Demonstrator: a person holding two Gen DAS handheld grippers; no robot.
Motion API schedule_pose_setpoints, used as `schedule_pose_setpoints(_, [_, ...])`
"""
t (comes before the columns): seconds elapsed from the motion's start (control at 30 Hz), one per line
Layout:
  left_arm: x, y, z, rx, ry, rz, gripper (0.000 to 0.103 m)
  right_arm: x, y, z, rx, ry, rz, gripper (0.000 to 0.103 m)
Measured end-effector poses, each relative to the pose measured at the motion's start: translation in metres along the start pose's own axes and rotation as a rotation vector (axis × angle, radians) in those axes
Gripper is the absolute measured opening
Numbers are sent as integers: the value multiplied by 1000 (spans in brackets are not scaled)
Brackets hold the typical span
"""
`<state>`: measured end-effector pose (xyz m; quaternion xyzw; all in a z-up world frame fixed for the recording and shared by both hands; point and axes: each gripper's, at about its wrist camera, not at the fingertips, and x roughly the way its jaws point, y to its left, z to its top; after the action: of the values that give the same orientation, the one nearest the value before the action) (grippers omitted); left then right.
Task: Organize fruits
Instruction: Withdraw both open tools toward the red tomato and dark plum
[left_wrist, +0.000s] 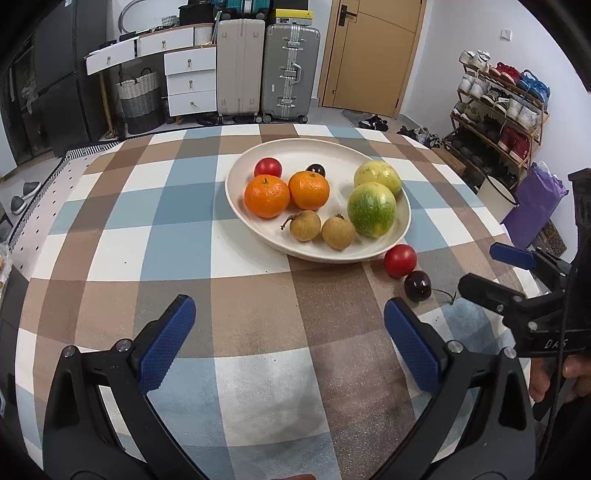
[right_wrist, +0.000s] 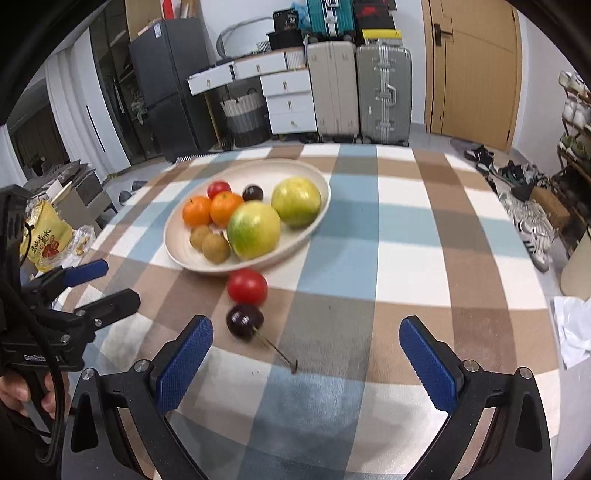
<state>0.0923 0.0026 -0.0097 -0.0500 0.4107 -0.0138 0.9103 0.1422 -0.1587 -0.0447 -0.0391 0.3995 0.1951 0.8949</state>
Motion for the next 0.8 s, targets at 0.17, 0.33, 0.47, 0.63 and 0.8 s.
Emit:
schedule_pose_setpoints(0.17, [7,-1,-3,2,16,-3,101,17,1,-6,4,57,8,102])
schedule_pose_setpoints(0.33, [14,-1,-4,5,35,3,101,28,9,-5,-23,79,21,102])
schedule_pose_setpoints(0.47, [16,-1,-4,12,39,2,101,37,17,-2,-60,89,23,101])
schedule_pose_setpoints(0.63, [20,0,-3,9,48,2,101,43,22,1,-77,82,30,100])
schedule_pose_setpoints(0.8, [21,0,-4,8,51,0,101,41,20,7,-66,69,39,98])
